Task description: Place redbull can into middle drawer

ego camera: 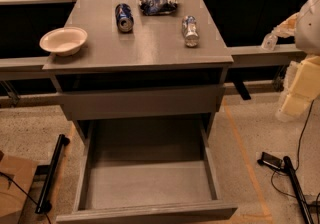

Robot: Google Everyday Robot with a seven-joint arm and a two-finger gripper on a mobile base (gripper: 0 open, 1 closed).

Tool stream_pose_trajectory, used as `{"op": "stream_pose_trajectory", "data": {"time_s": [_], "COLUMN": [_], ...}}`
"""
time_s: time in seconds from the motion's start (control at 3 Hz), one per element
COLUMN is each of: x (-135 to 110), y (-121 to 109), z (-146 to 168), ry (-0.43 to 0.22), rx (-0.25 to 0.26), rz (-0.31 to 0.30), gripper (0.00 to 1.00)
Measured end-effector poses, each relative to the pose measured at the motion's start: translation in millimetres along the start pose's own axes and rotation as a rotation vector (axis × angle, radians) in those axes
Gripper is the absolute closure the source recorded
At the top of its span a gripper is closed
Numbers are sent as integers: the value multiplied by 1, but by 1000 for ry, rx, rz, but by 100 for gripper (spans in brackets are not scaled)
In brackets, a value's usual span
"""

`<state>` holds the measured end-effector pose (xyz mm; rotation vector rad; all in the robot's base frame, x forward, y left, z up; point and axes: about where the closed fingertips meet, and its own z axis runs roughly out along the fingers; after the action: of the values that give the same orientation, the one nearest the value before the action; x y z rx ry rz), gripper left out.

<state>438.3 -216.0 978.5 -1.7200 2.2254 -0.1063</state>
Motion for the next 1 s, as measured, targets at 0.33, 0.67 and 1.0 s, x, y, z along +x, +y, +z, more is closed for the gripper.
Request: {"op": "stream_pose_trajectory", "data": {"time_s": [0.33, 0.67, 1.0], "x": [0, -9, -26], "y": [0, -13, -41], "z": [0, 15, 46], "ry": [0, -37, -109], "rx": [0, 20, 26], "rz": [0, 4, 17], "gripper": [0, 0, 0]}}
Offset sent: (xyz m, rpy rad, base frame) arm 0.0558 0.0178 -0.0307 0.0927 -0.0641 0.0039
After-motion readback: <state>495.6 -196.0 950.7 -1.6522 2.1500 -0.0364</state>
